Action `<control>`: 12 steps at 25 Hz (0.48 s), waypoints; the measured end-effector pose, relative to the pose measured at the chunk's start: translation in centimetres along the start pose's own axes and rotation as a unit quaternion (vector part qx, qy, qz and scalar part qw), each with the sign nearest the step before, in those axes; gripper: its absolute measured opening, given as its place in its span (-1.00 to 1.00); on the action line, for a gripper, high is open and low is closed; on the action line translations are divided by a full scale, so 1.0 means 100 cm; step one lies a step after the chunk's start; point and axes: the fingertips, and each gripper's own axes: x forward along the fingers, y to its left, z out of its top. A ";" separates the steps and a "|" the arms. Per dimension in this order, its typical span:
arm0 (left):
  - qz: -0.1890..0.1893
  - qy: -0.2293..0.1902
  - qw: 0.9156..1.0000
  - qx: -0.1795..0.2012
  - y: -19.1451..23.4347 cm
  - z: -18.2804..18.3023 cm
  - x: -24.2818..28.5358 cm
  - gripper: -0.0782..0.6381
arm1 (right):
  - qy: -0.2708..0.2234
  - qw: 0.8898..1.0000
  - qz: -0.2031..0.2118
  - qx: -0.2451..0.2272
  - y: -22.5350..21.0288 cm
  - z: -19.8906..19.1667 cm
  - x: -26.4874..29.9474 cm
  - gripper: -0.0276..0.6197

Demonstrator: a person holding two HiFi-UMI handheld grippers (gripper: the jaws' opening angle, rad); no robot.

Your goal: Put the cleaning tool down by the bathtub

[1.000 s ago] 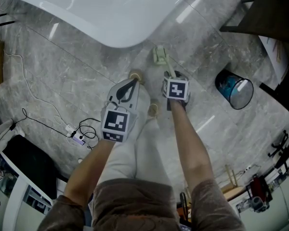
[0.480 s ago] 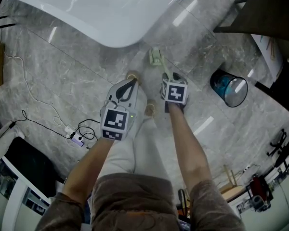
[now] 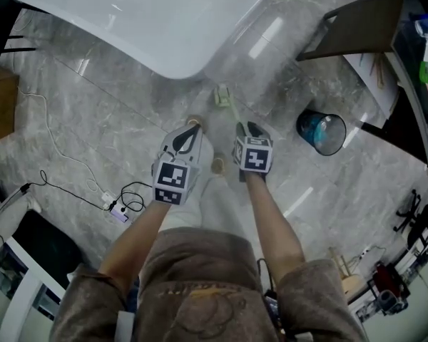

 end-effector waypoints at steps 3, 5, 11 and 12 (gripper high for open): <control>-0.006 -0.009 1.000 0.007 -0.017 0.022 -0.037 -0.77 | -0.027 1.000 0.007 -0.006 0.015 0.009 -0.058 -0.58; -0.011 -0.012 1.000 0.007 -0.030 0.037 -0.060 -0.77 | -0.043 0.999 0.016 -0.010 0.023 0.014 -0.094 -0.70; -0.053 -0.011 0.999 0.000 -0.070 0.073 -0.121 -0.77 | -0.089 0.994 0.051 -0.030 0.043 0.030 -0.194 -0.83; -0.057 -0.011 0.998 0.000 -0.075 0.078 -0.130 -0.77 | -0.097 0.993 0.058 -0.035 0.048 0.033 -0.211 -0.83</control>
